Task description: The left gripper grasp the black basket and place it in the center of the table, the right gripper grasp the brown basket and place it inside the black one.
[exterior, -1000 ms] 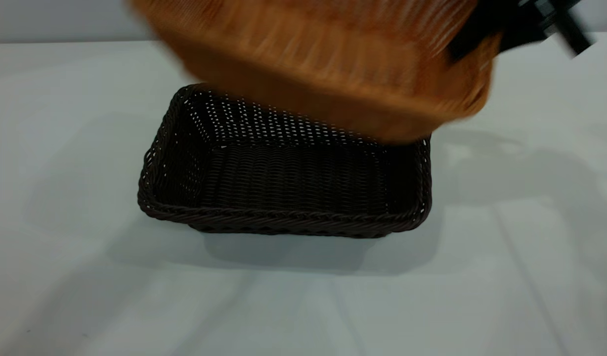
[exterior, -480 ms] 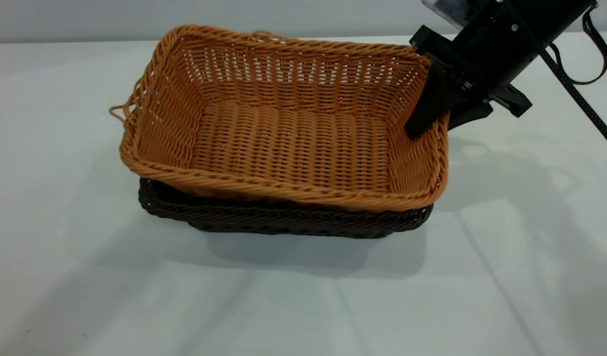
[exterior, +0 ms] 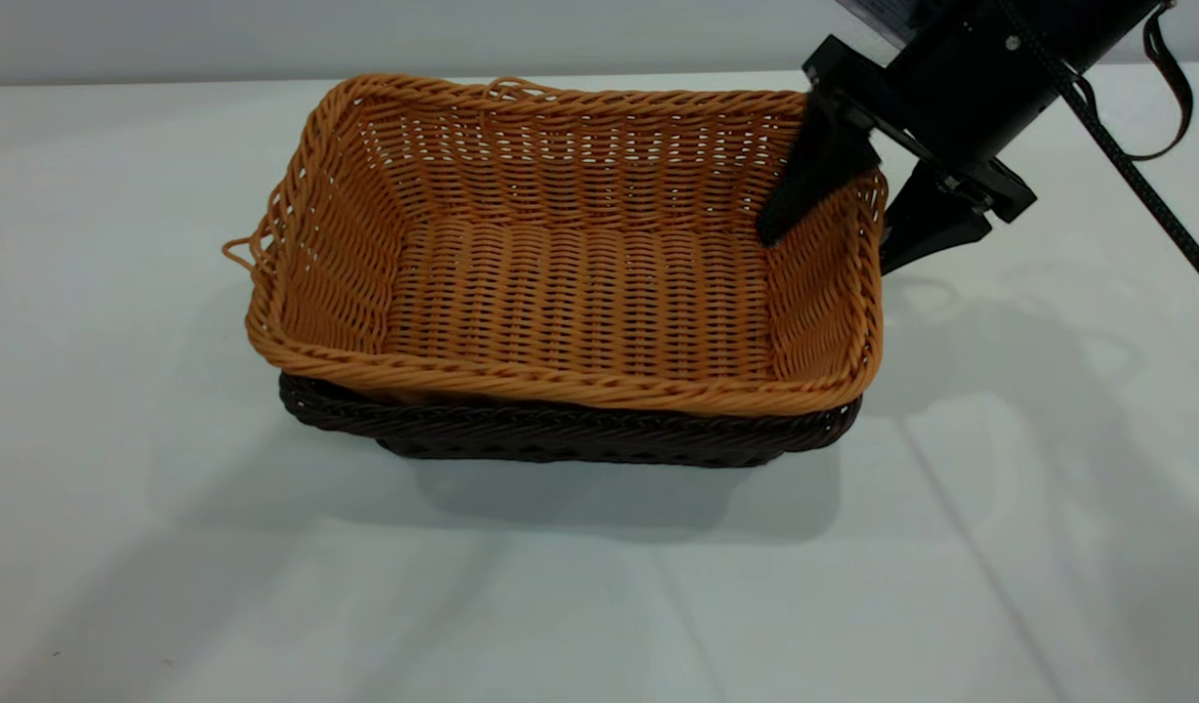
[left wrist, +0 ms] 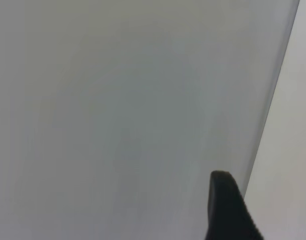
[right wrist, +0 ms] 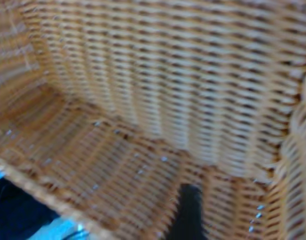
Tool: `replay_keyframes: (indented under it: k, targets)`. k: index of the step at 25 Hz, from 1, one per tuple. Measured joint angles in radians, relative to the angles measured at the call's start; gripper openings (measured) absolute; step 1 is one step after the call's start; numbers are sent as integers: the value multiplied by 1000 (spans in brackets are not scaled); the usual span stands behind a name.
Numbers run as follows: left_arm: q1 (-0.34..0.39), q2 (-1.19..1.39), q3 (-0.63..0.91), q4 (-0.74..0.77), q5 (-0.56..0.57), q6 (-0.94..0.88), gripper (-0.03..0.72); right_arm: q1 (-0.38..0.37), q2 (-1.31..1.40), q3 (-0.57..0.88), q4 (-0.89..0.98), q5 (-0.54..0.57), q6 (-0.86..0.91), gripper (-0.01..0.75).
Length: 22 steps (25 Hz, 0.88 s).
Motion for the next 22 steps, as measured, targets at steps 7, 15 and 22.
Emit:
replay_keyframes:
  k: [7, 15, 22]
  targets:
    - [0, -72, 1, -1, 32, -39, 359, 0, 0, -142, -93, 226, 115, 671]
    - [0, -238, 1, -1, 169, -147, 359, 0, -120, -226, -379, 257, 317, 562]
    - [0, -384, 1, 15, 392, -331, 359, 0, -474, -226, -419, 274, 383, 552]
